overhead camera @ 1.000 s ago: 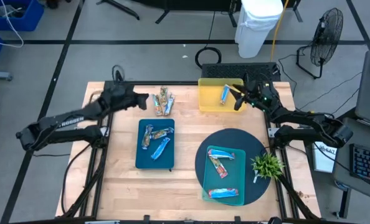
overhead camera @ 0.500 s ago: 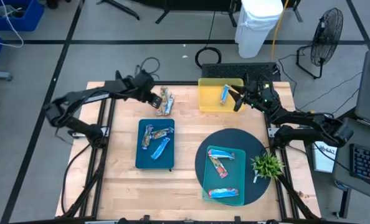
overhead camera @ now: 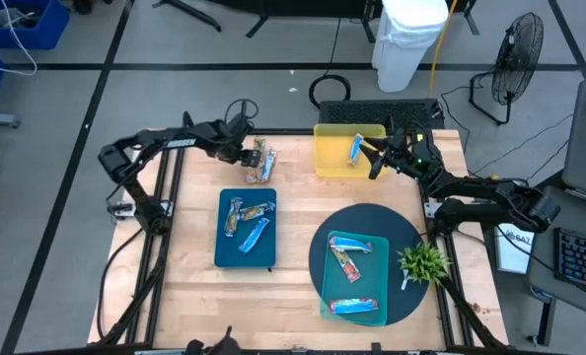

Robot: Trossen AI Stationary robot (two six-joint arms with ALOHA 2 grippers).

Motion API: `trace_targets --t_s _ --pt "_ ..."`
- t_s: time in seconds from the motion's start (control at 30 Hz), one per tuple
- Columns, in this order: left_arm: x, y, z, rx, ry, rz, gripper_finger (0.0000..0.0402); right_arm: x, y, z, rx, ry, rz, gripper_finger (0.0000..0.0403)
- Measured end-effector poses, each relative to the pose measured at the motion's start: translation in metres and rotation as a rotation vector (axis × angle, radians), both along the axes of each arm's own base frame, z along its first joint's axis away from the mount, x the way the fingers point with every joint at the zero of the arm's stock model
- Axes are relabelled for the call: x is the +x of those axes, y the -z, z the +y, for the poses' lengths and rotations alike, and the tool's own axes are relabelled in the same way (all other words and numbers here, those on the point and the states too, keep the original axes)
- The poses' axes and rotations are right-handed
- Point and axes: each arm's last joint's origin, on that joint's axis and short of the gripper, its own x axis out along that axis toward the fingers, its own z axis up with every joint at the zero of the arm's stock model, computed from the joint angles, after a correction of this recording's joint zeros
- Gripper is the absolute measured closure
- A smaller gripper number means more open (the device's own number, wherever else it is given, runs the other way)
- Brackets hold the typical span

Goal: Pick and place Granola Bars by type
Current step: Put the yellow granola bar into the yellow bin

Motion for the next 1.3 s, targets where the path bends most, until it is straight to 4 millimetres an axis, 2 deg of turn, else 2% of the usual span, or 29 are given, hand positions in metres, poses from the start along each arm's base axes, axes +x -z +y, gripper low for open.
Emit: trace_targets --t_s 0.17,0.4,1.3 --pt "0.001 0.009 0.009 0.028 -0.031 0.013 0.0195 0.000 0.000 0.000 0.014 0.000 -0.009 0.0259" --pt "0.008 0.007 0.016 0.094 -0.027 -0.063 0.0231 0.000 0.000 0.000 0.015 0.001 -0.010 0.0259" --pt "0.006 0.008 0.014 0.087 -0.033 -0.038 0.0309 0.002 0.000 0.002 0.028 -0.010 -0.019 0.0259"
